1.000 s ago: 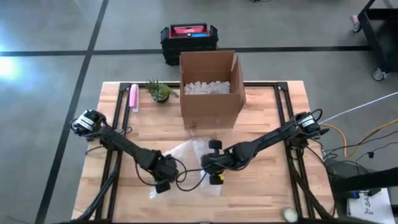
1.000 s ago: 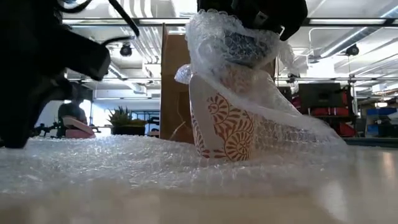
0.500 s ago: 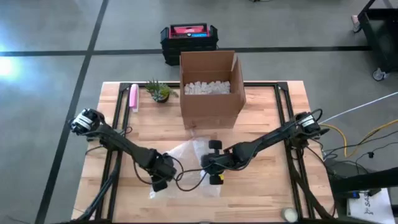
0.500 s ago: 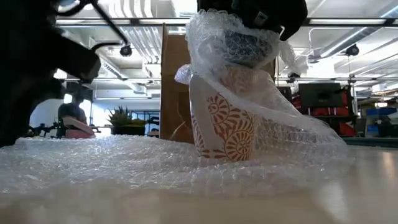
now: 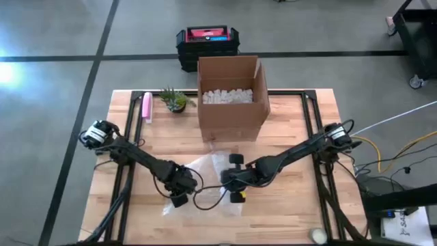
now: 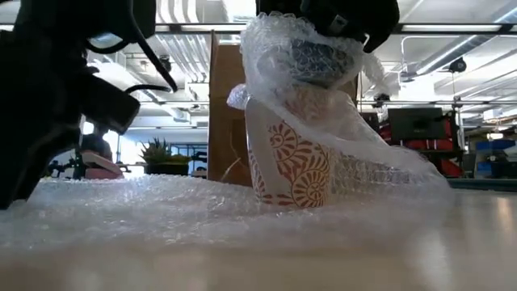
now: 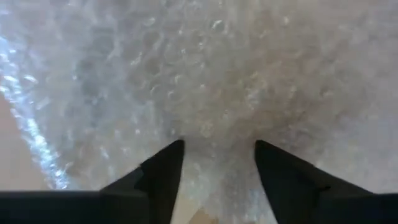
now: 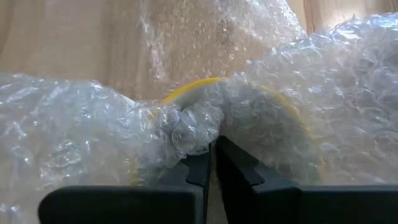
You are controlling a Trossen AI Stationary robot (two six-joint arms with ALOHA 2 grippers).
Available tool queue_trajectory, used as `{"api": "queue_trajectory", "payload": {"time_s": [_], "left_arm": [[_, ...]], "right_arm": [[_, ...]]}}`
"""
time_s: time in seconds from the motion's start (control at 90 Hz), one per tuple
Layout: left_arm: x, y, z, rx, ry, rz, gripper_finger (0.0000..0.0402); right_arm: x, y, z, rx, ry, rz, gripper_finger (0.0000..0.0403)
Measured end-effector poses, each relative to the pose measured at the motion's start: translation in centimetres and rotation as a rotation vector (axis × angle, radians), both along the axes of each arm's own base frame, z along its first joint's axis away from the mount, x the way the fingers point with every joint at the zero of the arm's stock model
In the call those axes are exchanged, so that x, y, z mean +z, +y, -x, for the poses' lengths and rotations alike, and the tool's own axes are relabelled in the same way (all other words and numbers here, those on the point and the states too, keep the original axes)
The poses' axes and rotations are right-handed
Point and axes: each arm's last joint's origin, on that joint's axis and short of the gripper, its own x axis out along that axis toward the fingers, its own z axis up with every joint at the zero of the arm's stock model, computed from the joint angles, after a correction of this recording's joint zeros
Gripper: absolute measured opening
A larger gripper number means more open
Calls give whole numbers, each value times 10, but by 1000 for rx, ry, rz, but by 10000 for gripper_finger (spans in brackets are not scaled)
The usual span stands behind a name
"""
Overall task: Wrap mug
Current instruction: Wrap the orange patterned mug using the bubble wrap
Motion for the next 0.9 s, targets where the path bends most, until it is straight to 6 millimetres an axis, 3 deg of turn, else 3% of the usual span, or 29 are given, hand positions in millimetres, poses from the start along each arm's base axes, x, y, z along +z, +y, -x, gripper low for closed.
{"api": "queue_trajectory", "payload": {"time_s": [0.122, 0.178, 0.311, 0.433, 0.667, 0.778, 0.9], "left_arm": [[0, 6, 2, -18, 31, -21, 34], [1, 7, 2, -23, 30, -26, 12], [17, 6, 0, -26, 4, -28, 10], [53, 3, -6, -29, -88, -76, 3], [121, 2, -26, -51, -432, -224, 1], [132, -1, -42, -101, -610, -240, 1], [131, -3, -62, -163, -797, -225, 0]], "right_arm": [[0, 0, 0, 1, -2, 0, 9], [0, 0, 0, 2, -2, 0, 9], [0, 0, 0, 2, -2, 0, 9], [0, 0, 0, 2, -2, 0, 9], [1, 0, 0, -4, -6, -4, 8], [1, 0, 0, -11, -6, -8, 9], [1, 0, 0, -11, -6, -9, 8]]}}
